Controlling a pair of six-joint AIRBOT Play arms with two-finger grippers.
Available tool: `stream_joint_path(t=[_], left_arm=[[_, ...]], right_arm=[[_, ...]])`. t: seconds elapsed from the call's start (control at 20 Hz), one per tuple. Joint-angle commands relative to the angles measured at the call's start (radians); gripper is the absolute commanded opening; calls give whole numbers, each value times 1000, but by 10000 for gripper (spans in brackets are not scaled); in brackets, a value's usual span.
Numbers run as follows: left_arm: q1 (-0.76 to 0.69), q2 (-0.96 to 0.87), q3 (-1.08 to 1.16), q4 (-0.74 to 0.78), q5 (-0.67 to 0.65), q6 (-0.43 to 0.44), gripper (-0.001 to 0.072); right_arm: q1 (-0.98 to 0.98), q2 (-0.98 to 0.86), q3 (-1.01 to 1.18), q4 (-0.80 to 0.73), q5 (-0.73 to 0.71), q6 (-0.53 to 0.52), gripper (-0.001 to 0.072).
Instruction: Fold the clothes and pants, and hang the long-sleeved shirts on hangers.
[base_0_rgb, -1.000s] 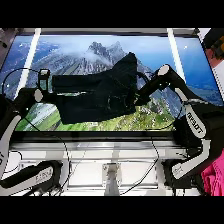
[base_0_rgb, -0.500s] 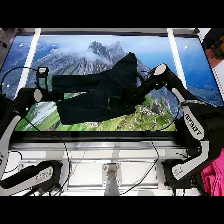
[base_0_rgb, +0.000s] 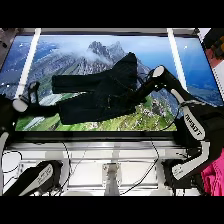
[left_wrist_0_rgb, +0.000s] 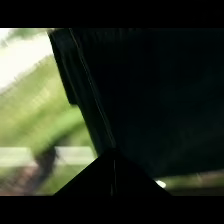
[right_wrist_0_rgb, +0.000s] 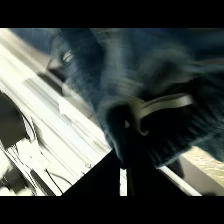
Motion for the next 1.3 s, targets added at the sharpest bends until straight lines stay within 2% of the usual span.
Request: stream_joint_path(t=[0.0, 0.05, 0.1, 0.3, 0.4, 0.45, 0.5, 0.6, 0.65, 0.85, 0.95, 1.15, 1.25], left_arm=[[136, 96, -166, -274, -61, 196, 83], [150, 93, -186, -277, -56, 196, 349], [155, 91, -196, -276, -43, 196, 498], [154, 31, -197, -278, -5, 197, 499], [153, -26, -197, -349, -5, 212, 499], [151, -58, -197, -422, -9, 257, 489], [145, -85, -197, -477, -14, 301, 438], [116, -133, -197, -494, -16, 331, 130], [99, -151, -197, -494, -16, 355, 8], [82, -141, -162, -486, -4, 399, 8], [124, -91, -88, -407, -4, 388, 8], [225, -40, 68, -85, -13, 200, 8], [236, -40, 81, 0, -9, 195, 8]], right_arm=[[-98, 7, 0, 2, 2, 5, 26], [-124, 7, 0, 11, 6, 5, 26], [-146, 7, 0, 26, 5, 5, 26], [-188, 7, -1, 59, 1, 2, 26], [-189, 7, -1, 68, 1, 2, 26], [-189, 7, -1, 79, 1, 1, 26], [-189, 7, -1, 89, 1, 1, 26], [-189, 7, -1, 92, -2, 2, 26], [-190, 7, -1, 91, -5, 2, 26], [-235, 8, 18, -18, 2, 37, 26], [-310, 18, 19, -92, 24, 54, 26], [-507, 47, 18, -286, 77, 81, 25], [-601, 65, 18, -371, 100, 85, 26]])
